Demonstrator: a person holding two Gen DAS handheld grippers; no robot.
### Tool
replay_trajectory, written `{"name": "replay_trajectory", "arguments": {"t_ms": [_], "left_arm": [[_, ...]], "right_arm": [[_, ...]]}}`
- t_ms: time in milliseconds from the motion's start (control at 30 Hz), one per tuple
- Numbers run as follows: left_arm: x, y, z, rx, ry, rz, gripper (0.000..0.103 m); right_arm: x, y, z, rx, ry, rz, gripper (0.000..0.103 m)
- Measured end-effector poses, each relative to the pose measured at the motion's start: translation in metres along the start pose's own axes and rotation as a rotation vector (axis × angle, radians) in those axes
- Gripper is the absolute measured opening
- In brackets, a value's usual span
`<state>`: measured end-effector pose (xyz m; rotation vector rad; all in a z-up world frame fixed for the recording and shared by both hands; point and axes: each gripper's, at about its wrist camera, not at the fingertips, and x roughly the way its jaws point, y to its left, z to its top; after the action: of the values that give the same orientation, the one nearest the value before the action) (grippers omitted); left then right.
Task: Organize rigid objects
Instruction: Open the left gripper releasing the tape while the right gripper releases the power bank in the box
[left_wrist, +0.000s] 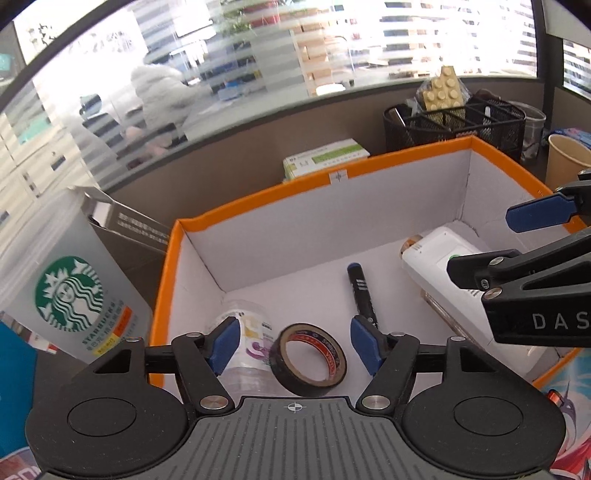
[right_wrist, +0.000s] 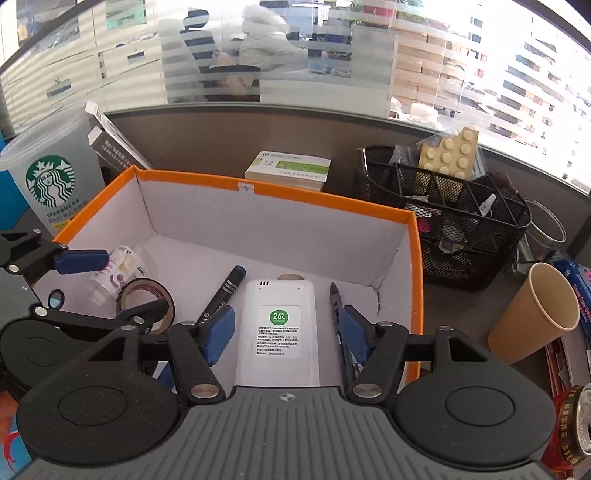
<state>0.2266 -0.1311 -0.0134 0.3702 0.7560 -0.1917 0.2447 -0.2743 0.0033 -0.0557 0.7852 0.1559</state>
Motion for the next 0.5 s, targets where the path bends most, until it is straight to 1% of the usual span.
{"name": "replay_trajectory", "arguments": {"t_ms": [267,500], "left_arm": [[-0.024,0.012,-0.002,-0.039,-0.041,-0.007,0.073],[-0.062,0.029,-0.021,-0.087,-0.107,-0.046,0.074]], "right_arm": [[-0.019,-0.003,-0.001,0.018,-0.03,-0.01,0.061],[-0.042,-0.003,-0.011,0.036,-0.074,0.002,0.063]]}}
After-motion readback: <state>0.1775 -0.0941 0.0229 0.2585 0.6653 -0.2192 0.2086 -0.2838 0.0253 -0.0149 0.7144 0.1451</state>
